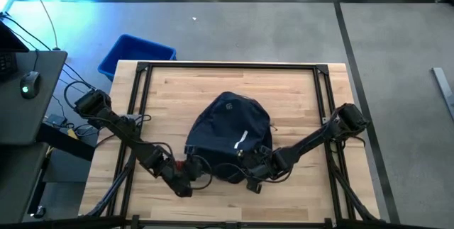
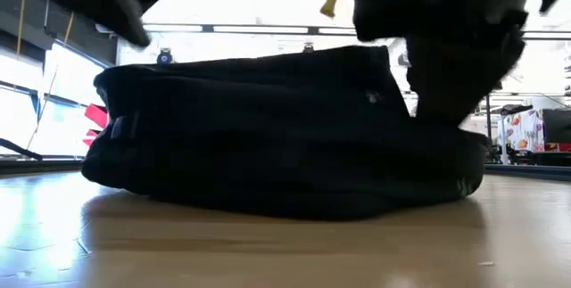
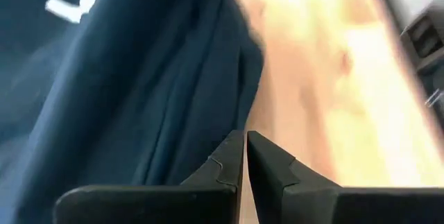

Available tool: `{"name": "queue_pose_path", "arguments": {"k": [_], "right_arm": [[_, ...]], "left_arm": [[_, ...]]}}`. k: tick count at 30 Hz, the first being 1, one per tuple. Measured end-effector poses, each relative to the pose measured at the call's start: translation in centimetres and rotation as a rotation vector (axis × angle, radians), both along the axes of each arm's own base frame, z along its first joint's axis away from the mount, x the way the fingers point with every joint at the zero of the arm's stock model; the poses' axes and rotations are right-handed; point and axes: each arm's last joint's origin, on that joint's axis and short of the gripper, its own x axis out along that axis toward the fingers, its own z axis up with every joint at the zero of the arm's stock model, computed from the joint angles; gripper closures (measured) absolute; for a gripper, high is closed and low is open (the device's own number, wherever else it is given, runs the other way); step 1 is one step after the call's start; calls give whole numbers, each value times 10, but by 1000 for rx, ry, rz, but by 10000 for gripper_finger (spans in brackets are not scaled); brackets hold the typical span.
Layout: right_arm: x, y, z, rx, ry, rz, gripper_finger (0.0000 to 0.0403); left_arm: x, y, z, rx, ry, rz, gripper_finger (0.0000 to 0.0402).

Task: Unpack backpack
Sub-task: Close the blue backpack

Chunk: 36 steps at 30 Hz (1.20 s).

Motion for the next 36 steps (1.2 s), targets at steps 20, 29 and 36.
{"name": "queue_pose_path", "arguments": {"k": [20, 29, 36], "right_arm": [[61, -17, 64, 28, -429, 126, 403], [61, -15, 64, 32, -434, 126, 403], [61, -13, 65, 46, -438, 129, 403]], "left_arm": [[33, 12, 6, -69, -117, -151, 255], [39, 11, -18, 45, -80, -70, 229], [42, -3, -3, 129, -112, -129, 229]]}}
